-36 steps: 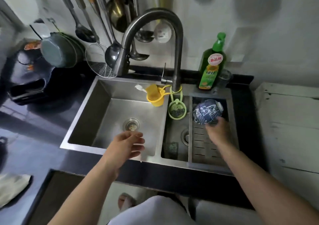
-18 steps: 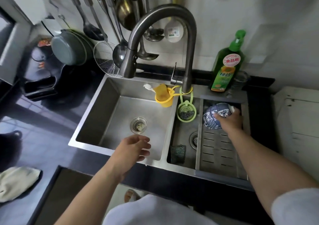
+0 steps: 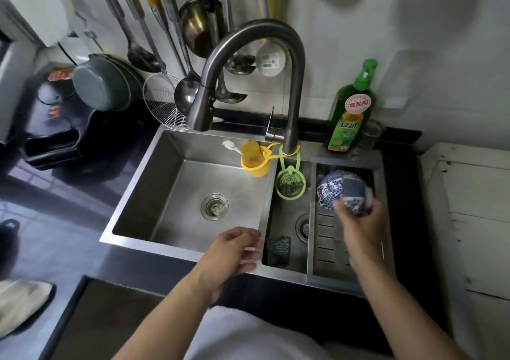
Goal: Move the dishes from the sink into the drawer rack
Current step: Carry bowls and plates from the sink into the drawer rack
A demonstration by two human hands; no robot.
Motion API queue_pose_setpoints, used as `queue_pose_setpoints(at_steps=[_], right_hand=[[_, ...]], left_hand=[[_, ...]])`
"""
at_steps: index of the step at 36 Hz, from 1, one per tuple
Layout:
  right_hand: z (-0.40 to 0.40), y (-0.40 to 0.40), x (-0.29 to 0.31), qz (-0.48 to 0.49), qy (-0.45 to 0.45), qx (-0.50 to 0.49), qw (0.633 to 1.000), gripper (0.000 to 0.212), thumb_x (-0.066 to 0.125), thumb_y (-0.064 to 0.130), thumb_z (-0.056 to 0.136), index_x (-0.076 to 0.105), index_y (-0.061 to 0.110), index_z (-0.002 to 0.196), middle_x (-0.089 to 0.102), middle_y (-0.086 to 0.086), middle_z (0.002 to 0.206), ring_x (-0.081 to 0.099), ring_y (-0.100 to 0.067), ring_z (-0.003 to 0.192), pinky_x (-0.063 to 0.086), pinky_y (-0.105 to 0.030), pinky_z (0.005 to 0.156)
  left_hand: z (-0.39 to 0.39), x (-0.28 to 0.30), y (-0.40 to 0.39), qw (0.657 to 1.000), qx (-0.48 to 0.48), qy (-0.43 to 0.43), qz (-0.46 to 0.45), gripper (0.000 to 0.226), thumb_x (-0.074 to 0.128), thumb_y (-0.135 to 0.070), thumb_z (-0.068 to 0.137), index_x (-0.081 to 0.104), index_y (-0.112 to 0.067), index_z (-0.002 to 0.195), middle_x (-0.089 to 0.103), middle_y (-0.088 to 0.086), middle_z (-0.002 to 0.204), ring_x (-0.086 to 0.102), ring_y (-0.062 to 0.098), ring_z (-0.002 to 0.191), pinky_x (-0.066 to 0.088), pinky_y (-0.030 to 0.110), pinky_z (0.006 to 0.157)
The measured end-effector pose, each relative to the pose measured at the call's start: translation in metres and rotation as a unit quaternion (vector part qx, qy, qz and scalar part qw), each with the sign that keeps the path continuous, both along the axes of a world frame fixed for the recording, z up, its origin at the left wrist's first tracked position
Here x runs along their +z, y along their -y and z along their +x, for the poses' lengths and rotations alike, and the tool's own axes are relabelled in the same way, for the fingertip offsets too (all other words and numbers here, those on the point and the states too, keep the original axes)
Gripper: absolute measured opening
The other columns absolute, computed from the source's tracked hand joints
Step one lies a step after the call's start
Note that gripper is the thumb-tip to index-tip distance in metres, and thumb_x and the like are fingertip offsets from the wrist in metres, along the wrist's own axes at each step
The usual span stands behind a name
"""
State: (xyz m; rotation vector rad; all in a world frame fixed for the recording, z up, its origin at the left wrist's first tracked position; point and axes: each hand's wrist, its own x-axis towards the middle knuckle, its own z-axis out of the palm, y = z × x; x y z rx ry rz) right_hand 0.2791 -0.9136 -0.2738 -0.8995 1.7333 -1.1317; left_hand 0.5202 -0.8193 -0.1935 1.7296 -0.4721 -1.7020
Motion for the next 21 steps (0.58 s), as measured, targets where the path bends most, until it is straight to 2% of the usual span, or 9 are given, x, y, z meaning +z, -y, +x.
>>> queue_pose_setpoints(at_steps=[1, 3, 5, 7, 10, 13, 18, 21], right_hand=[[0.009, -0.018, 0.006, 0.012, 0.033, 0.035, 0.999, 0.064, 0.083, 0.026, 0.083, 0.044, 0.021, 0.135, 0.063, -0.002, 0.119, 0.067, -0.019, 0.096, 0.054, -0.032, 0.073], [0.027, -0.050, 0.017, 0.026, 0.100, 0.106, 0.989, 0.056, 0.081, 0.019, 0.085, 0.048, 0.026, 0.131, 0.066, 0.001, 0.117, 0.069, -0.017, 0.100, 0.056, -0.034, 0.081], [0.041, -0.070, 0.021, 0.017, 0.138, 0.153, 0.978, 0.054, 0.081, 0.009, 0.084, 0.052, 0.026, 0.127, 0.069, 0.000, 0.115, 0.070, -0.010, 0.099, 0.057, -0.027, 0.082], [0.052, -0.081, 0.024, 0.002, 0.160, 0.189, 0.969, 0.059, 0.083, 0.002, 0.081, 0.051, 0.018, 0.128, 0.069, -0.004, 0.114, 0.069, -0.003, 0.095, 0.055, -0.020, 0.079], [0.066, -0.085, 0.024, -0.019, 0.163, 0.224, 0.961, 0.070, 0.087, 0.013, 0.067, 0.050, 0.013, 0.126, 0.071, -0.010, 0.114, 0.071, -0.013, 0.102, 0.056, -0.026, 0.082], [0.068, -0.082, 0.016, -0.018, 0.133, 0.257, 0.957, 0.077, 0.089, 0.033, 0.062, 0.051, 0.025, 0.127, 0.071, -0.006, 0.118, 0.069, -0.019, 0.111, 0.056, -0.035, 0.094], [0.051, -0.070, 0.009, 0.042, 0.134, 0.387, 0.911, 0.063, 0.079, 0.032, 0.085, 0.049, 0.028, 0.141, 0.065, -0.002, 0.132, 0.064, -0.013, 0.122, 0.052, -0.031, 0.101], [0.037, -0.051, -0.002, 0.066, 0.024, 0.411, 0.909, 0.054, 0.071, 0.036, 0.094, 0.046, 0.038, 0.142, 0.051, 0.009, 0.146, 0.051, -0.006, 0.133, 0.045, -0.031, 0.108]], left_hand=[[-0.005, 0.000, -0.001, 0.999, 0.013, -0.033, 0.006, 0.024, 0.063, -0.024, 0.099, 0.068, -0.014, 0.121, 0.070, 0.005, 0.111, 0.066, 0.022, 0.097, 0.056, 0.041, 0.088], [-0.012, -0.002, 0.001, 0.996, 0.023, -0.084, 0.012, 0.046, 0.069, -0.042, 0.093, 0.059, -0.027, 0.135, 0.060, -0.002, 0.130, 0.058, 0.025, 0.122, 0.056, 0.052, 0.097], [-0.019, -0.004, 0.007, 0.993, 0.019, -0.121, 0.004, 0.071, 0.071, -0.051, 0.087, 0.039, -0.039, 0.150, 0.055, -0.010, 0.132, 0.049, 0.027, 0.133, 0.053, 0.060, 0.098], [-0.027, -0.007, 0.013, 0.987, 0.014, -0.158, -0.011, 0.078, 0.069, -0.052, 0.088, 0.028, -0.046, 0.154, 0.062, -0.016, 0.124, 0.055, 0.022, 0.127, 0.051, 0.063, 0.098], [-0.038, -0.007, 0.020, 0.980, -0.012, -0.192, -0.043, 0.069, 0.072, -0.049, 0.087, 0.042, -0.033, 0.148, 0.072, 0.002, 0.125, 0.068, 0.027, 0.114, 0.056, 0.054, 0.092], [-0.042, -0.008, 0.020, 0.984, 0.018, -0.167, -0.057, 0.058, 0.072, -0.041, 0.084, 0.052, -0.025, 0.136, 0.072, 0.016, 0.120, 0.071, 0.030, 0.101, 0.059, 0.044, 0.082], [-0.035, -0.019, 0.014, 0.989, 0.062, -0.136, -0.021, 0.058, 0.068, -0.048, 0.088, 0.057, -0.017, 0.135, 0.072, 0.014, 0.113, 0.072, 0.024, 0.093, 0.060, 0.036, 0.068], [-0.030, -0.027, 0.009, 0.990, 0.099, -0.096, -0.015, 0.045, 0.071, -0.040, 0.090, 0.058, -0.026, 0.131, 0.073, 0.013, 0.113, 0.070, 0.031, 0.098, 0.060, 0.045, 0.081]])
